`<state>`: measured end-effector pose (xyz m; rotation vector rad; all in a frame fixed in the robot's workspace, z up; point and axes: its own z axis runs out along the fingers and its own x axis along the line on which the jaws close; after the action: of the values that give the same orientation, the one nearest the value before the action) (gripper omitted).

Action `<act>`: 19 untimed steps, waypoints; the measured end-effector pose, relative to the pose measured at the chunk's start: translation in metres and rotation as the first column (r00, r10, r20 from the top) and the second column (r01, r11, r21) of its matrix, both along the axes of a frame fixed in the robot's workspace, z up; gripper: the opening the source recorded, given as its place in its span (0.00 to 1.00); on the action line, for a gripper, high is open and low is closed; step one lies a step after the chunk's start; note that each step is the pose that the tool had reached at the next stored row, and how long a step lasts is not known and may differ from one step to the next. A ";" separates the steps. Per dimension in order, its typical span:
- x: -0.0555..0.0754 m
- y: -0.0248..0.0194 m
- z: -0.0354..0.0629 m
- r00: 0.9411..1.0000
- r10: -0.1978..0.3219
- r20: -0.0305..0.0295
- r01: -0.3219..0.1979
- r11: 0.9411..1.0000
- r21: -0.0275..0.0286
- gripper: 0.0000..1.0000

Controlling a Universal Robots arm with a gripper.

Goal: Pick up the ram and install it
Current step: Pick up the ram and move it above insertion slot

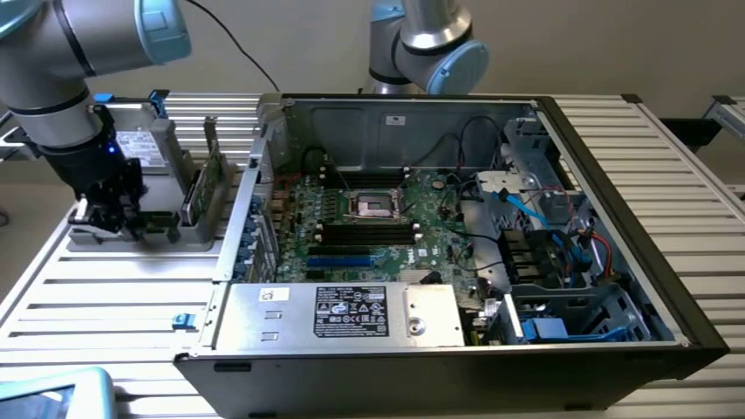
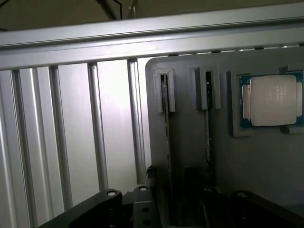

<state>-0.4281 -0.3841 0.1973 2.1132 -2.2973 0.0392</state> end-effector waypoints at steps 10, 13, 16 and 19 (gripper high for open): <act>0.000 0.0002 0.0054 1.000 0.000 0.000 0.000 1.000 0.000 0.14; 0.000 0.0002 0.0140 1.000 0.000 0.000 0.000 1.000 0.000 0.14; 0.000 0.0001 0.0262 1.000 0.000 0.000 0.000 1.000 0.000 0.14; 0.000 0.0001 0.0396 1.000 0.001 0.000 -0.001 1.000 0.000 0.14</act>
<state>-0.4281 -0.3839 0.2369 2.1140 -2.2967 0.0393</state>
